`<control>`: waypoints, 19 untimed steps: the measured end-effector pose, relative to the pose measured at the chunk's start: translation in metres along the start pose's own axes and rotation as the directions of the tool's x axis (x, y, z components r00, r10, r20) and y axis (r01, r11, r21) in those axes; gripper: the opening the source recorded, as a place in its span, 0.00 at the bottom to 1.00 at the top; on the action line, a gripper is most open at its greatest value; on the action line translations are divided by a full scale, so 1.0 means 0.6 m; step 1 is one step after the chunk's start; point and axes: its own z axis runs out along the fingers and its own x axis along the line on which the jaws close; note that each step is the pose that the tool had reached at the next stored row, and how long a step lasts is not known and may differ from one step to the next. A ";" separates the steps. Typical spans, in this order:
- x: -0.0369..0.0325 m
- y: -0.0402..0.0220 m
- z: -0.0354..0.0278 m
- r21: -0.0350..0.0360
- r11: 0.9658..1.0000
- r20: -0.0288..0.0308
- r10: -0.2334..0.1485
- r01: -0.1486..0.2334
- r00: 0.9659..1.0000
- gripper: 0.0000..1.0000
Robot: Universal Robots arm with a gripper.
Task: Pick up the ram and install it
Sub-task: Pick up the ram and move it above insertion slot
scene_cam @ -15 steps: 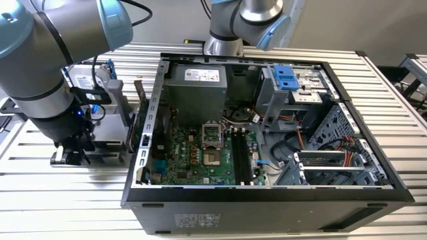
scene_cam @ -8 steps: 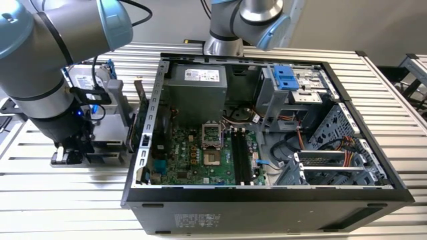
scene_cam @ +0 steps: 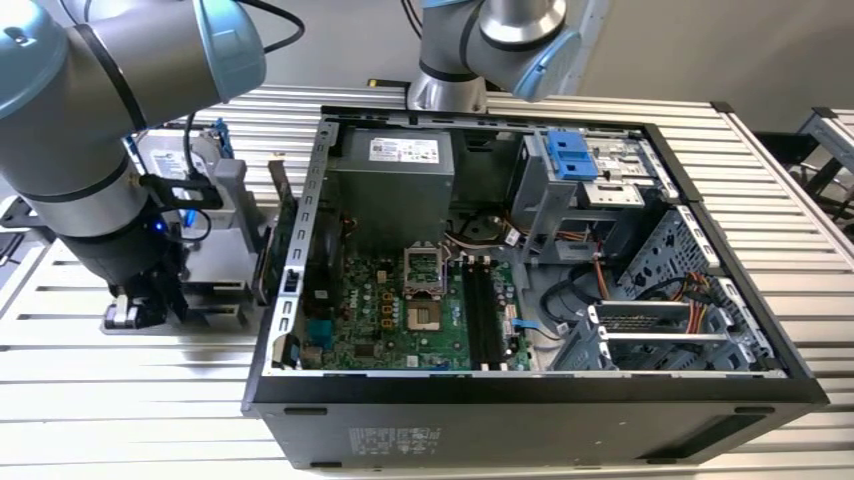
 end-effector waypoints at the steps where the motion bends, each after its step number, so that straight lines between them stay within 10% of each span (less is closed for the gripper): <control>1: 0.000 0.000 0.000 0.000 1.000 0.000 0.000 0.000 1.000 0.00; 14: 0.000 0.000 0.001 0.000 1.000 0.000 0.000 0.000 1.000 0.00; 19: -0.001 0.000 -0.028 0.000 1.000 0.000 0.000 0.000 1.000 0.00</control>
